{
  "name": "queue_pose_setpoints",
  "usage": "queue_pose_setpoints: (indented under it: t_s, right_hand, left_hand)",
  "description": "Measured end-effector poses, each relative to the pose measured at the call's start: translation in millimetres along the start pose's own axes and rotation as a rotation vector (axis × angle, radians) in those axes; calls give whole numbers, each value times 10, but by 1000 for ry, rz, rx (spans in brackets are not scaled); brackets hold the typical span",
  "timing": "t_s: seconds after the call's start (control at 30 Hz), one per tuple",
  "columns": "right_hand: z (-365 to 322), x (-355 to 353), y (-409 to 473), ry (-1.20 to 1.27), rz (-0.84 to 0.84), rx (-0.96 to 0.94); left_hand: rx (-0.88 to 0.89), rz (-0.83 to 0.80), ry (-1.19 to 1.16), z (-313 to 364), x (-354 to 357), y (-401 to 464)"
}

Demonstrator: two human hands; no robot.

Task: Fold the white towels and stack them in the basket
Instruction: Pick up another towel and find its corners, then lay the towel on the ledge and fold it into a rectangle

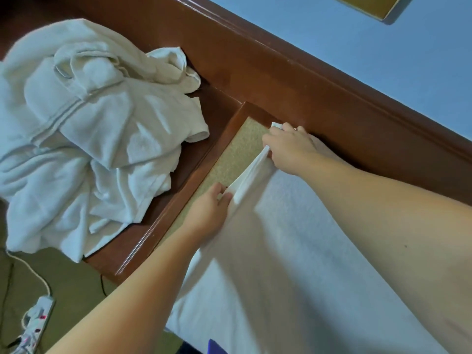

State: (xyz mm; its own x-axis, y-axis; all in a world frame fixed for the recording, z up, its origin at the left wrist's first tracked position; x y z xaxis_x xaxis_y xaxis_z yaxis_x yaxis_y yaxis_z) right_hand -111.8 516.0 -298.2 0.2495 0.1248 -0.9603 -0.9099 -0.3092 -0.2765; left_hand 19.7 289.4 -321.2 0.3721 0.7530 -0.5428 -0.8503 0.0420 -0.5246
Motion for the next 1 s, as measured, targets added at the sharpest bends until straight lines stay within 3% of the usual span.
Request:
queue_pose_setpoints:
  t_s: [0.07,0.13,0.2,0.27,0.4,0.47,0.6,0.7,0.8,1.0]
  right_hand:
    - [-28,105,-79,144,50,88]
    - [-63,182,-202,300,153,200]
    - [-89,230,-348,336,276,282]
    - [-80,270,-425,296,319,319]
    - [-8,359,-395,347,-10,250]
    - [37,365,-466,422,-38,227]
    - [190,545,-1035,535,262,435]
    - [409,787,-1672,499,451,727]
    - [802,1001,-2444,481,469,1036]
    - [1630,1337,-3894,536,286,1416]
  left_hand:
    - [-2,11,-19,-28,14,-87]
    - [3,-32,138,-102,-8,-212]
    - [10,-80,287,-230,-33,-373]
    - [11,-7,296,-355,-67,-504]
    - [67,320,253,-391,-15,-656]
    - [27,359,267,-373,59,-651]
    - [-116,382,214,-304,230,-619]
    - [-165,482,396,-226,355,-680]
    - [-9,417,451,5,692,-864]
    - [510,25,609,627,2023,-1553]
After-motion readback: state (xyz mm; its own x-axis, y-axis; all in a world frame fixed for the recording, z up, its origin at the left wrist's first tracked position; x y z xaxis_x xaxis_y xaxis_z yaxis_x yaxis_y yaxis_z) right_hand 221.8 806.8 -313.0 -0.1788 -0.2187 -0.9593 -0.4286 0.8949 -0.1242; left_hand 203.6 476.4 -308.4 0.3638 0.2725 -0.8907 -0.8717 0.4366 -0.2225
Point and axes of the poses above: each hand's wrist, its own y-axis towards the middle knuckle, its own x-axis out of the palm, z = x × y, the point moved 1 cm from there along y, towards the middle knuckle, and after that the axes turned 2 degrees about y, right-handed, at the moved point
